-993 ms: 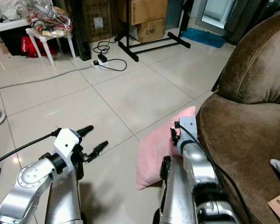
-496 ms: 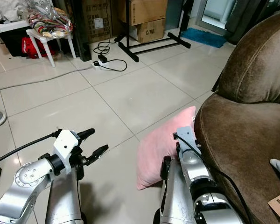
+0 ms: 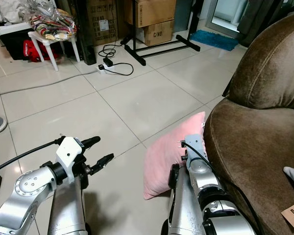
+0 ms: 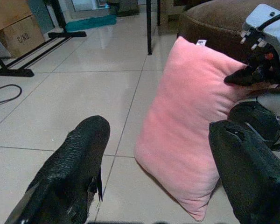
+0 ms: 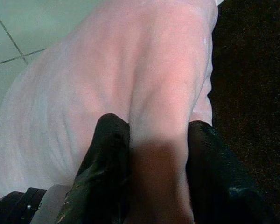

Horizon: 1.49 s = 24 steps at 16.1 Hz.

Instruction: Move the pillow to the sofa from floor

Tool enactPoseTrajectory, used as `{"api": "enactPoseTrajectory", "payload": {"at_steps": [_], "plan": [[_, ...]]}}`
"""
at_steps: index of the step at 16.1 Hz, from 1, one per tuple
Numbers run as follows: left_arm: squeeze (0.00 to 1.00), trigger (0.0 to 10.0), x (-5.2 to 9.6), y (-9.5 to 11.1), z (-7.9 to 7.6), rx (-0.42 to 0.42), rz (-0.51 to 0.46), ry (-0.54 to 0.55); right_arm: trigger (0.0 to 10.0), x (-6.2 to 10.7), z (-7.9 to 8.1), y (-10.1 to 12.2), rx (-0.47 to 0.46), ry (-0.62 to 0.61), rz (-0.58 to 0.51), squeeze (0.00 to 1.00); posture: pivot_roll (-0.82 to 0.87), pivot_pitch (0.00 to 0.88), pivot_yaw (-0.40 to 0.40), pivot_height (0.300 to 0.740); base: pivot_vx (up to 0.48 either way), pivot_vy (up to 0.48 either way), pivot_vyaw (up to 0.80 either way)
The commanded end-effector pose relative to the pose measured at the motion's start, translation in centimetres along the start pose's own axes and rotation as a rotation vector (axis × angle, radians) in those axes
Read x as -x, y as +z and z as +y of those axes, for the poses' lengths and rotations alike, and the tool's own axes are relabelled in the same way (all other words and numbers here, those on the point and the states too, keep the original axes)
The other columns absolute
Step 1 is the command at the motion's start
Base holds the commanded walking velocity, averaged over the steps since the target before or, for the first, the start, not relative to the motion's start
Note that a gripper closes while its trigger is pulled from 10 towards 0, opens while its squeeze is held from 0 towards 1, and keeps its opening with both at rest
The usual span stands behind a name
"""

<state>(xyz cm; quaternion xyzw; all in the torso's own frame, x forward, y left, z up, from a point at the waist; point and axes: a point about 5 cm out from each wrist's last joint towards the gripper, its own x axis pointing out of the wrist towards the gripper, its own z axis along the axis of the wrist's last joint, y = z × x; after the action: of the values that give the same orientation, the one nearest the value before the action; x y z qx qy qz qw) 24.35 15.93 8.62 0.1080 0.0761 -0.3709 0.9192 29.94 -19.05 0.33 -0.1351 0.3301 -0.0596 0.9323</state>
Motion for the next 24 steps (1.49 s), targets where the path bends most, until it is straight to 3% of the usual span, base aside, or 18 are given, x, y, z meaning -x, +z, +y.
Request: {"api": "enactPoseTrajectory", "payload": {"at_steps": [1, 7, 10, 17, 20, 21, 23, 24], "plan": [[0.0, 10.0, 0.1, 0.3, 0.1, -0.002, -0.001, -0.007, 0.0, 0.0, 0.3, 0.1, -0.008, 0.019, 0.002, 0.0, 0.05, 0.011, 0.003, 0.395, 0.0, 0.0, 0.0], [0.0, 10.0, 0.1, 0.1, 0.0, 0.014, 0.008, -0.016, 0.0, -0.1, 0.9, 0.6, 0.001, 0.043, -0.022, 0.0, 0.05, 0.016, 0.001, 0.395, 0.0, 0.0, 0.0], [0.0, 10.0, 0.5, -0.5, -0.5, 0.073, 0.074, -0.086, 0.0, 0.0, 1.1, 0.7, 0.002, 0.058, -0.031, 0.0, 0.04, 0.013, 0.0, 0.395, 0.0, 0.0, 0.0], [0.0, 10.0, 0.4, -0.4, -0.4, 0.077, 0.082, -0.088, 0.0, 0.0, 1.8, 1.4, 0.018, 0.101, -0.062, 0.0, 0.04, 0.008, -0.007, 0.395, 0.0, 0.0, 0.0], [0.0, 10.0, 0.4, -0.5, -0.3, 0.074, 0.081, -0.076, 0.0, 0.3, 3.0, 2.7, -0.029, 0.2, -0.149, 0.0, 0.04, 0.008, -0.007, 0.395, 0.0, 0.0, 0.0], [0.0, 10.0, 0.6, -0.5, -0.1, 0.062, 0.075, -0.047, 0.0, 1.4, 4.7, 4.9, -0.084, 0.369, -0.3, 0.0, 0.04, 0.006, -0.009, 0.395, 0.0, 0.0, 0.0], [0.0, 10.0, 0.8, -0.4, 0.1, 0.053, 0.068, -0.02, 0.0, 2.7, 5.7, 6.6, -0.124, 0.486, -0.425, 0.0, 0.04, 0.004, -0.013, 0.395, 0.0, 0.0, 0.0], [0.0, 10.0, 0.8, -0.4, 0.1, 0.053, 0.068, -0.02, 0.0, 2.7, 5.7, 6.6, -0.124, 0.486, -0.425, 0.0, 0.04, 0.004, -0.013, 0.395, 0.0, 0.0, 0.0]]}}
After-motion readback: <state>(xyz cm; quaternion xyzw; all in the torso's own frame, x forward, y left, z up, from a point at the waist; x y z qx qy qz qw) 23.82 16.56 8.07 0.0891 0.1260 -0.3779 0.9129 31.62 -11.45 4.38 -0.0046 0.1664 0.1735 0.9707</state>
